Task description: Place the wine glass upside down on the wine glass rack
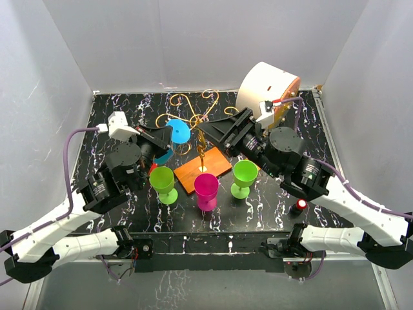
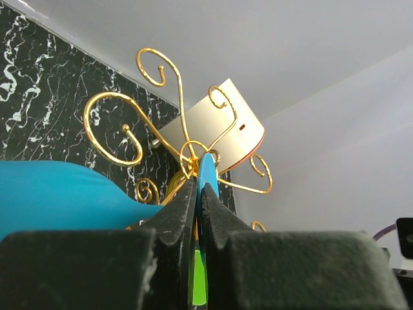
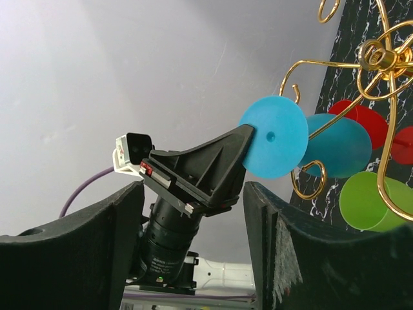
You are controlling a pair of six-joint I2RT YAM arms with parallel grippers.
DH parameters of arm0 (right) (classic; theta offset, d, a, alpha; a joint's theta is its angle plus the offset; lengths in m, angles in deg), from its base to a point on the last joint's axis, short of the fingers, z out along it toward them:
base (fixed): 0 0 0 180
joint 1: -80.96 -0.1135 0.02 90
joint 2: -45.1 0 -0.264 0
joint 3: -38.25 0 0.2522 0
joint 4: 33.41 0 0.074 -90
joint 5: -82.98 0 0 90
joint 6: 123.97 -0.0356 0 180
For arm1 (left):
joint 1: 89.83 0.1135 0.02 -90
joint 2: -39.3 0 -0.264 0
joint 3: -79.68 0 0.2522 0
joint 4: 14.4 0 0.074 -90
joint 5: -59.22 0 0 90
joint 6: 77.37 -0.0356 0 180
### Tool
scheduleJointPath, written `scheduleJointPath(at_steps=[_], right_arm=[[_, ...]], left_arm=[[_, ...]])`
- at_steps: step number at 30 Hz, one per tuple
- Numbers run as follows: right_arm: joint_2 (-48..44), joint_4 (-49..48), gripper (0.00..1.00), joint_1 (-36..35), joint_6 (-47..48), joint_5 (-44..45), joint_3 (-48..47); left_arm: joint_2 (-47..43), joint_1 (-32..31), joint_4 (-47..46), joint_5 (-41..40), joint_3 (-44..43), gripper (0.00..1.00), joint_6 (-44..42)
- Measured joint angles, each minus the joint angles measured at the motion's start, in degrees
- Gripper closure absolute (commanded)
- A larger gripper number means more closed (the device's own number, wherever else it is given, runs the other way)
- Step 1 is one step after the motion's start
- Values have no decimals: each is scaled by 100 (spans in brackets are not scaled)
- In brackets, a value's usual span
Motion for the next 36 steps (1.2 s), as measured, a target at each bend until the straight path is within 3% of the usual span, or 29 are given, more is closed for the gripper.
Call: scheduleJointPath(at_steps=[8,15,21,36], right_arm=[[-98,-13,40,0,361,-262,195],[-437,-9,40,0,494,-278,286],[-553,-7,40,0,518,-254,286],[-546,70,40,0,520,-236,422]], left_arm=[[149,553,-326,304,0,100,-44],[664,1836,-262,1794,-109,100,280],[715,2100,-260,2387,-109,100,450],[710,2815,-249,3008,-109,100,479]])
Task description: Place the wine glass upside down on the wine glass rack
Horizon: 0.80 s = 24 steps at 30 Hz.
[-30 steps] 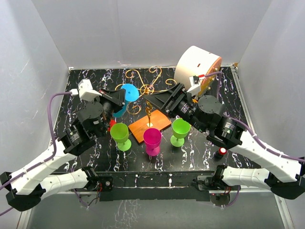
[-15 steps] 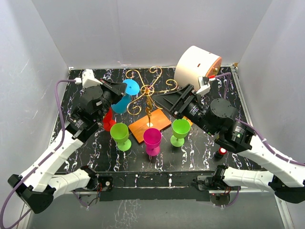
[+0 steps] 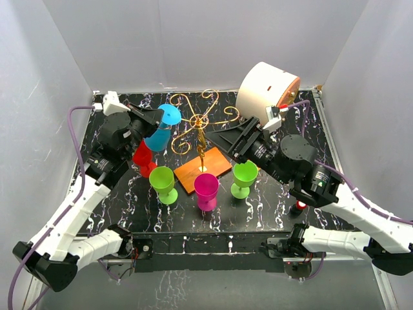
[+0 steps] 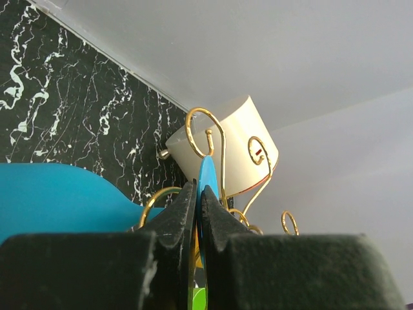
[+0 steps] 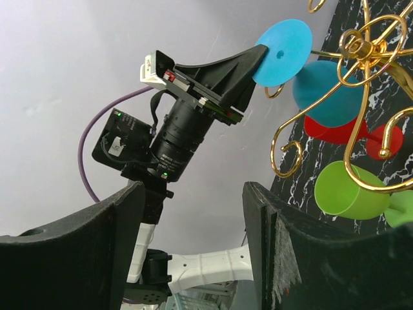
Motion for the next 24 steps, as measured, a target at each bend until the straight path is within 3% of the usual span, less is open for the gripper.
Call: scheduleJointPath(at_steps=[24], right_arm=[[-227,168,40,0,-92,81,133]], left_arm=[[-527,192,656,520,-90,100,-442]])
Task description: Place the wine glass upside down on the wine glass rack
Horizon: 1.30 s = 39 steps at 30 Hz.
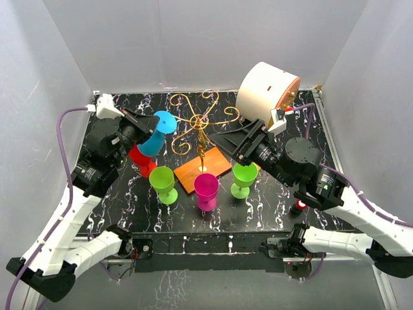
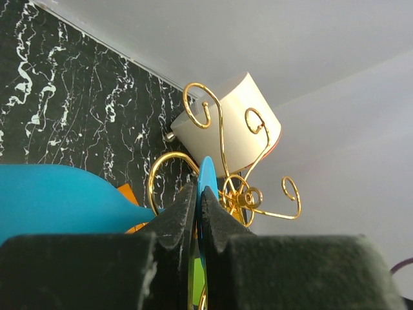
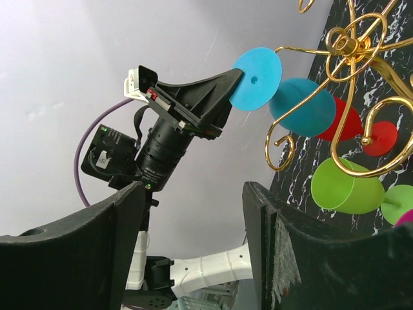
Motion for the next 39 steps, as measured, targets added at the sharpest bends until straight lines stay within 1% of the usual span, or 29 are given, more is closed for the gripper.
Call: scheduleJointPath(at_steps=[12,14,16,20,23,30,35,38,39], right_arm=[[31,87,41,0,0,92,90],[44,87,41,0,2,92,90],[63,90,41,0,2,92,90],[96,90,41,0,2,90,90],[101,90,42,0,-2,92,90],[101,238,41,0,-9,133,90],[90,404,41,0,-24,221,90],[72,566,41,0,-11,308,85],[72,695,41,0,13,358,63]], left_arm=[[-15,4,280,472,-94,100,-190],[-15,4,306,518,-94,96,-192],[-15,4,341,553,-94,89,-188],[-13,4,444,610,-94,88,-181],[4,4,719,584,-149,86,-201],[17,4,1255,468,-284,71,-330],[13,4,1429,404,-341,61,-396],[11,4,1554,382,-404,51,-481],[7,4,1596,382,-426,46,-505]])
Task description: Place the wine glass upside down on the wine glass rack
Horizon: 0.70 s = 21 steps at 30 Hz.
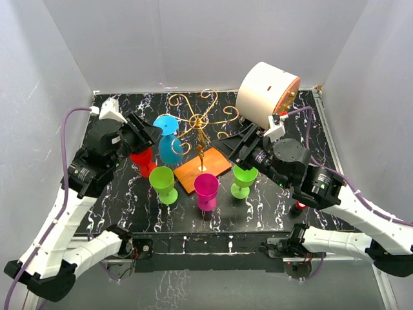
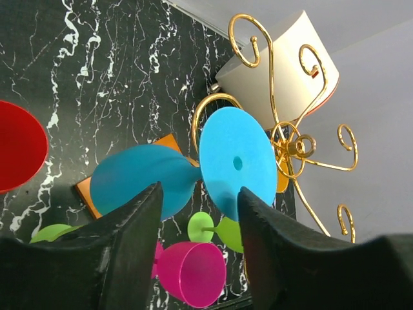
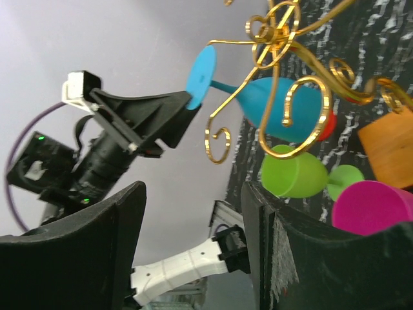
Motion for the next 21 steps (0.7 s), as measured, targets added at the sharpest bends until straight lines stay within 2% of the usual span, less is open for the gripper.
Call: scheduleJointPath(at_steps=[3,6,16,21], right_arm=[[-7,490,41,0,107,181,-122],[-33,1150,40,0,286,420,-374],[170,3493,39,0,704,1246,-973],[697,4089,38,0,785,1344,-944]], left_arm=[[-42,0,164,-7,-125,30,-70],[-212,0,271,-44,-210,23,-122],[-1438,0,649,-341,-15,19,-693],[-1631,0,789,-398,68,19,-1025]])
